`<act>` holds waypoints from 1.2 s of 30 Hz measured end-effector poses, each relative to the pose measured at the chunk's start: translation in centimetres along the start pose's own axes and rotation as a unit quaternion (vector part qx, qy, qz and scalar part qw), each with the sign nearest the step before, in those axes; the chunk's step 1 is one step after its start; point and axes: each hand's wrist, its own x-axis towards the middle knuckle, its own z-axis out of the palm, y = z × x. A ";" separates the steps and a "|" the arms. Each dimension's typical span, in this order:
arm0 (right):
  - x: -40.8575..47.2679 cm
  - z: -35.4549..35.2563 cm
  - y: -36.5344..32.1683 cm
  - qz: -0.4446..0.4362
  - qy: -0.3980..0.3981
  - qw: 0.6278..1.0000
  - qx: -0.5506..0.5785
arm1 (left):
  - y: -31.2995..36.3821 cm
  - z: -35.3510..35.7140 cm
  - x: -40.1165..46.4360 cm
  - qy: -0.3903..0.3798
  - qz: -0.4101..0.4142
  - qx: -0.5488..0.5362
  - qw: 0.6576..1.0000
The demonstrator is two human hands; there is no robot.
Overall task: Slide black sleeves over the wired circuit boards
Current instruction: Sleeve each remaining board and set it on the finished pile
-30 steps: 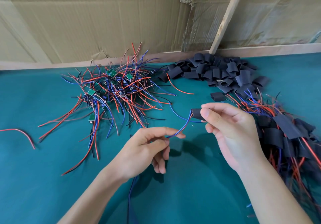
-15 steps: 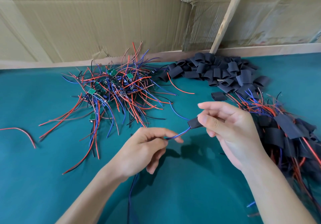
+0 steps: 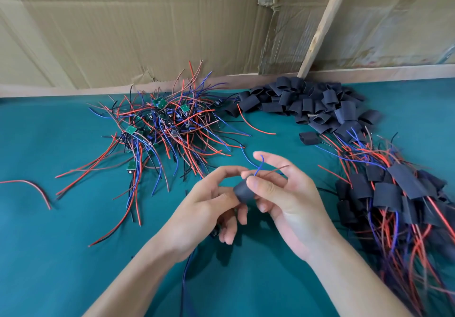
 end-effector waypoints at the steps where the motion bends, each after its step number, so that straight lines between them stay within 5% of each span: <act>1: 0.0 0.0 -0.1 0.012 -0.002 1.000 0.002 | 0.0 0.0 0.0 0.000 0.004 -0.002 1.000; 7: -0.1 -0.3 0.1 0.037 -0.019 0.999 0.007 | 0.1 0.3 -0.2 -0.006 0.008 -0.020 1.000; 19: 1.0 -2.2 -1.6 -0.043 0.112 0.991 0.062 | -0.5 -0.1 0.2 0.046 -0.013 -0.036 0.998; 36: 0.3 -2.0 -1.0 -0.063 -0.077 0.990 -0.099 | 0.1 -0.6 0.3 0.092 0.012 -0.120 0.988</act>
